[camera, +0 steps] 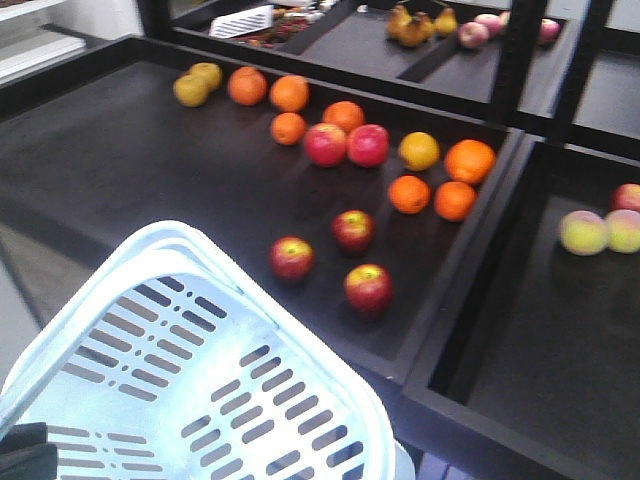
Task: Pick three apples into basket with both arms
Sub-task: 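Drive the base around carrying the basket in the left gripper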
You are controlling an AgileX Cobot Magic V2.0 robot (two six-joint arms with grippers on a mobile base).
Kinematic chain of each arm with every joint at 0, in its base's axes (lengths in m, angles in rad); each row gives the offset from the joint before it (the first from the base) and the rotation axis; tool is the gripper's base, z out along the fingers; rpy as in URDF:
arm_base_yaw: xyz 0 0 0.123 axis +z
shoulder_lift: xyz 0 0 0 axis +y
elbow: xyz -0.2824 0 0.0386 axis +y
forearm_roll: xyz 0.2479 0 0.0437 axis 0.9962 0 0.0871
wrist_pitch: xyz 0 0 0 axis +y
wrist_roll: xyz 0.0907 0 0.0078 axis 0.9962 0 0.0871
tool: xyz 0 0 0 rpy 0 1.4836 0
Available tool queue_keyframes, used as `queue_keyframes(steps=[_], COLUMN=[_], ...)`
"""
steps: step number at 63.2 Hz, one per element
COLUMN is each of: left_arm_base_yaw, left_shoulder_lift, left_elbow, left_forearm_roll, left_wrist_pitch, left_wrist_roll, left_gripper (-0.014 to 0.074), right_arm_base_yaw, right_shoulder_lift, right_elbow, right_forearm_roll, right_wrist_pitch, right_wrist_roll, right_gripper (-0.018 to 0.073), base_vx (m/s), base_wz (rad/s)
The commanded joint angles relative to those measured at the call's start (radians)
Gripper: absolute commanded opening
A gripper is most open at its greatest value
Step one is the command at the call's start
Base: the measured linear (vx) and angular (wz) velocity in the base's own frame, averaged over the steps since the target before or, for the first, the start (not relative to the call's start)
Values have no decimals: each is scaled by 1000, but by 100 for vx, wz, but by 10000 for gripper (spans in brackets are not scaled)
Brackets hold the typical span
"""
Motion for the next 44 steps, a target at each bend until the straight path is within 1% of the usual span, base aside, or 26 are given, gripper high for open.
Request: queue_keyframes(steps=[1,44], left_arm_base_yaw=[-5,-5], left_shoulder_lift=[6,6], left_elbow=[-29,-29], left_forearm_roll=[-65,-65], left_wrist_pitch=[-81,-81], left_wrist_roll=[-6,-6], left_gripper=[-8,-8], right_arm_base_yaw=[1,1], right_shoulder_lift=[-13,-13], right_elbow=[14,14], right_forearm_roll=[-10,-10], right_wrist_pitch=[-70,-70], right_wrist_roll=[-4,-4], right_gripper=[-4,-4], base_vx=[-13,-14], base_wz=[51,55])
